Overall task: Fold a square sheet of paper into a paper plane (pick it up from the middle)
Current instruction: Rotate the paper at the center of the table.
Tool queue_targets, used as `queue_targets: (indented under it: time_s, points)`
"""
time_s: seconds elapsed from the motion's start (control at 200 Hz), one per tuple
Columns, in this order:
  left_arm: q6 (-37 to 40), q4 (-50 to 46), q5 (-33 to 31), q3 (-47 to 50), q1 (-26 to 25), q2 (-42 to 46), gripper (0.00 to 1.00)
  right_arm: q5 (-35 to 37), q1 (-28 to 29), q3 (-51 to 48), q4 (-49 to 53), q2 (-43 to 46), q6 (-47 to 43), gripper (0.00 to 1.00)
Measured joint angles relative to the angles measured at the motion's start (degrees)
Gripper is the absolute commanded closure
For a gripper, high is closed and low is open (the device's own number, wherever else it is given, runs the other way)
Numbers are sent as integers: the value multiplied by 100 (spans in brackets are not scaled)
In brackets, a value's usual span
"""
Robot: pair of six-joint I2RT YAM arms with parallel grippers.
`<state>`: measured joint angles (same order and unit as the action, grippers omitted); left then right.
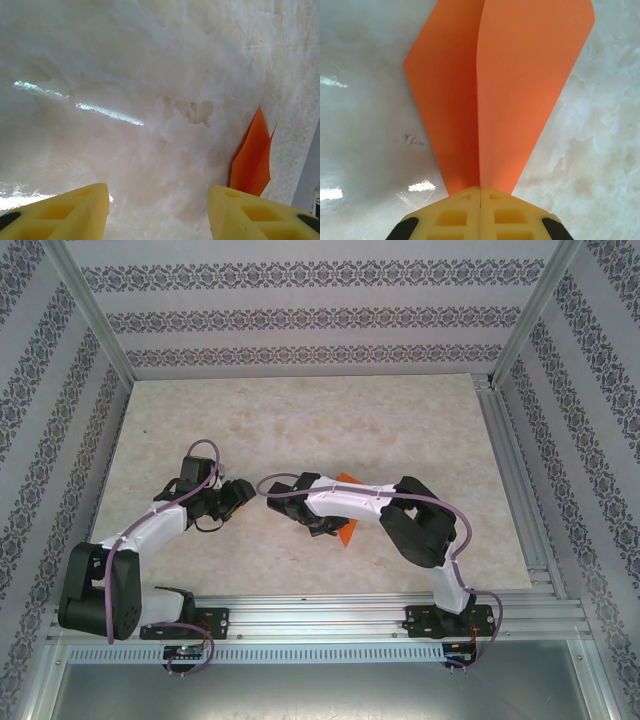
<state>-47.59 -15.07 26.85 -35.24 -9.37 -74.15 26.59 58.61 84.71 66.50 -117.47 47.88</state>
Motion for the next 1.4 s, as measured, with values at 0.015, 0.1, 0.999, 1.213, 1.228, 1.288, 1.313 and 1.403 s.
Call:
queue_targets:
  time_s: [0.015,0.1,0.999,1.213,1.228,1.288,1.313,1.403]
  points:
    - [-2,2,15,0,0,0,45,7,4,-17,-35,22,-2,100]
    - [-4,9,105,0,0,28,44,17,85,-92,-181,199,-175,100]
    - [-1174,1075,503,35,-863,-717,38,-225,1029,-2341,-3974,1705,-2859,98]
    - [-1287,988,186,-179,-986,-509,36,-293,1032,-2302,-4223,1565,-3016,99]
    - [-1283,981,157,-205,-990,-503,36,-293,1032,-2286,-4223,1543,-3027,99]
    - [-1274,949,94,-299,-990,-514,38,-293,1043,-2238,-4249,1449,-3064,98]
    - [-1274,942,92,-323,-990,-535,39,-293,1062,-2227,-4262,1421,-3080,98]
    - [-1274,946,120,-402,-1012,-752,46,-321,1104,-2218,-4293,1390,-3132,97]
